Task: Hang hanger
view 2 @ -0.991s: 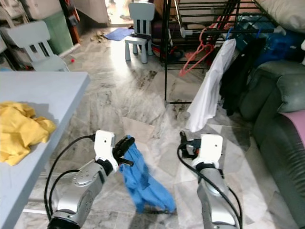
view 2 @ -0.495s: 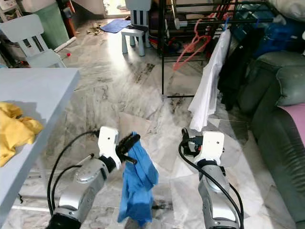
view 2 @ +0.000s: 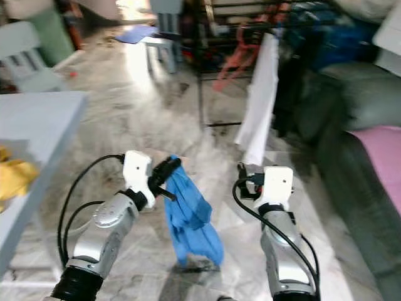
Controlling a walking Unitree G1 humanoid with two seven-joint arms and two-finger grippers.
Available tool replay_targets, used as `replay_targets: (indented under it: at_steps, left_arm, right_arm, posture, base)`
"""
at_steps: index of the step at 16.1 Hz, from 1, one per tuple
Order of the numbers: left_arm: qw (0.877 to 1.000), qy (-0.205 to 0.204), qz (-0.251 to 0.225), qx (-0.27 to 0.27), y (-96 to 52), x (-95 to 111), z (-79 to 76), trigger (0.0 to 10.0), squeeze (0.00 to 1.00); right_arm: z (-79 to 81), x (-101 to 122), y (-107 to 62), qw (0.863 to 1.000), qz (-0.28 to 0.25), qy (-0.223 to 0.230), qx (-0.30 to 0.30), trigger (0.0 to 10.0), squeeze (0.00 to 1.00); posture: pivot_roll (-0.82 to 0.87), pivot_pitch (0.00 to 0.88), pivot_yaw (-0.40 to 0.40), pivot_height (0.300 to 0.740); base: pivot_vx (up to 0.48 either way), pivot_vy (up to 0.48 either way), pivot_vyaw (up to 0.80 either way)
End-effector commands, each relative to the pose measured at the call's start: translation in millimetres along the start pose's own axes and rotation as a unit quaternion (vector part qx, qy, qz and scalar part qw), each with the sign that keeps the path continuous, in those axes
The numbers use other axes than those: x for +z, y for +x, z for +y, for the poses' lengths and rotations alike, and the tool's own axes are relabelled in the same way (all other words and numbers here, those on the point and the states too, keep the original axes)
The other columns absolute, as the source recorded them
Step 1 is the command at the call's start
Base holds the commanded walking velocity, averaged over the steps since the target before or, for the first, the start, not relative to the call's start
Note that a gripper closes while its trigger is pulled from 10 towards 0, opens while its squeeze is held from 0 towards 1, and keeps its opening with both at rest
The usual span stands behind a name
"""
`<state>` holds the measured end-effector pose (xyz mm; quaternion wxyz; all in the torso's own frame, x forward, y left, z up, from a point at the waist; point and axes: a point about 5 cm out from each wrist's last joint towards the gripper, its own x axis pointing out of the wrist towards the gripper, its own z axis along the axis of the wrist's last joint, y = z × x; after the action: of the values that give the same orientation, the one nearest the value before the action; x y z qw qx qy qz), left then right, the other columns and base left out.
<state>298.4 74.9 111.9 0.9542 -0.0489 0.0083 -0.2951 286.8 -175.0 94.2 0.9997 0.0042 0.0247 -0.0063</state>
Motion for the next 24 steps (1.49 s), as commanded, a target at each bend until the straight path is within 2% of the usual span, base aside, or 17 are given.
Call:
replay_targets:
  at_steps: [1,5,11,15,18,21,23,24]
  left_arm:
    - [1.0,0.012,-0.018,-0.006,0.6,7,-1.4,10.0,0.0]
    - [1.0,0.008,-0.017,-0.004,-0.5,6,-0.9,10.0,0.0]
    - [1.0,0.005,-0.018,-0.014,2.0,5,-7.0,10.0,0.0]
    - [1.0,0.005,-0.014,-0.02,3.7,4,-9.0,10.0,0.0]
    - [0.999,0.027,-0.021,-0.026,3.6,6,-8.7,10.0,0.0]
    - [0.999,0.016,-0.017,-0.026,2.6,2,-13.0,10.0,0.0]
    - [1.0,0.016,-0.013,0.001,1.6,-2,-14.0,10.0,0.0]
    - [0.993,0.066,-0.007,0.099,-4.2,-6,4.7,10.0,0.0]
  right_arm:
    - [5.9,-1,0.3,1.0,0.0,-0.001,0.008,10.0,0.0]
    - [8.0,-1,0.5,1.0,-0.002,0.003,0.006,10.0,0.0]
    - [7.8,-2,-3.3,1.0,-0.004,0.002,0.0,10.0,0.0]
    - [6.4,1,-0.2,1.0,-0.007,0.0,-0.001,10.0,0.0]
    - [7.9,2,-0.1,1.0,-0.009,0.007,-0.001,10.0,0.0]
    - [8.1,1,-1.3,1.0,-0.009,0.006,-0.001,10.0,0.0]
    - [7.6,1,-1.9,1.0,-0.012,0.004,-0.001,10.0,0.0]
    - [8.2,2,-1.9,1.0,-0.015,0.004,0.003,10.0,0.0]
  posture:
    - [-0.08,0.101,0.019,0.74]
    - [-0.08,0.107,0.03,0.74]
    - [-0.09,0.111,0.033,0.74]
    - [-0.09,0.104,0.035,0.74]
    - [-0.09,0.107,0.034,0.74]
    - [-0.09,0.109,0.031,0.74]
    - [-0.09,0.101,0.026,0.74]
    - [-0.08,0.077,0.012,0.74]
  base:
    - [0.424,0.0,-0.8]
    - [0.411,0.075,-0.73]
    - [0.356,0.321,0.0]
    - [0.327,0.351,0.0]
    - [0.304,0.37,0.0]
    - [0.399,0.266,0.0]
    - [0.0,0.0,0.0]
    - [0.0,0.0,0.0]
